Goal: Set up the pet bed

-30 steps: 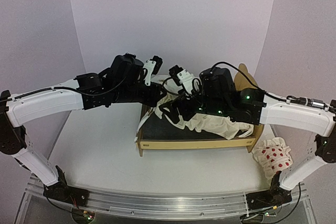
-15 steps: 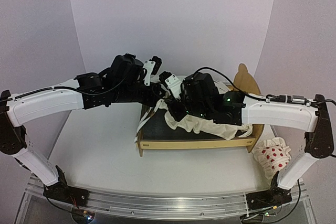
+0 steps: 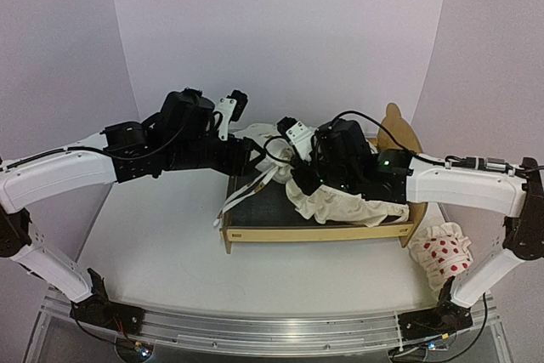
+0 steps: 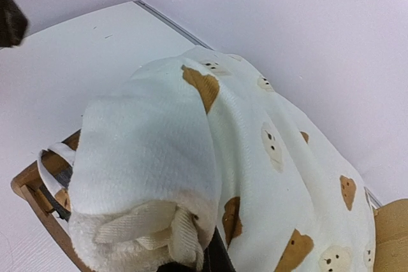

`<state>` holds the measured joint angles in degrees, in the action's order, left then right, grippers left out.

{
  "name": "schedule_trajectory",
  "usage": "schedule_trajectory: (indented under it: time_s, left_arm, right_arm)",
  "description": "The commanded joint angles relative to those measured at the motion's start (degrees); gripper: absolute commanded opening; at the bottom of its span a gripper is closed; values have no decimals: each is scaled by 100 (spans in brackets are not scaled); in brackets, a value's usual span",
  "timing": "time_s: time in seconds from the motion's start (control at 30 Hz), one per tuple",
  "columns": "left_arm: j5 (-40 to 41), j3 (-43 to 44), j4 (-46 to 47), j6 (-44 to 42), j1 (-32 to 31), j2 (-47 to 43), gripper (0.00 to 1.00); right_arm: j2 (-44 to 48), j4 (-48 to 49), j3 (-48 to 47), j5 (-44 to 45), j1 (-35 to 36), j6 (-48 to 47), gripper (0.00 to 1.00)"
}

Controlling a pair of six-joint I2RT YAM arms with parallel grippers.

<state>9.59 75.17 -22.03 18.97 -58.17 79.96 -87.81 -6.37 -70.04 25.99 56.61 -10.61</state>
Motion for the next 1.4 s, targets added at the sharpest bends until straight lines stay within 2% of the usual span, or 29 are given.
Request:
schedule_trajectory:
  time_s: [0.0,0.1,0.23,0.7,0.8,1.03,1.2,1.37]
  left_arm:
    - [189,-346,-354,-178,-29,-481,61]
    - [-200,-703,-275,-272,-28,-623,57]
    - [-616,-1046,-43,-526,-36,-577,61]
    - [-504,-1185,1110,-1378,-40,560,62]
    - [-323,-1068,1075,-1410,-36,744,51]
    - [-277,-1060,1064,-1428,-37,764,14]
    - [-278,-1064,1053,-1413,-36,677,1]
    - [-643,-916,865,-1298,-53,597,0]
  right_arm:
    - [538,4,58,65,-244,-51,0]
    - [606,-116,-10,-28,-318,-76,0]
    - [658,-262,-124,-71,-411,-135,0]
    - [713,-417,-102,-268,-526,-10,0]
    - [730,-431,-96,-279,-528,4,0]
    - [756,-441,-80,-285,-533,6,0]
    - [759,-452,-84,-296,-537,15,0]
    - [777,-463,-97,-308,-546,40,0]
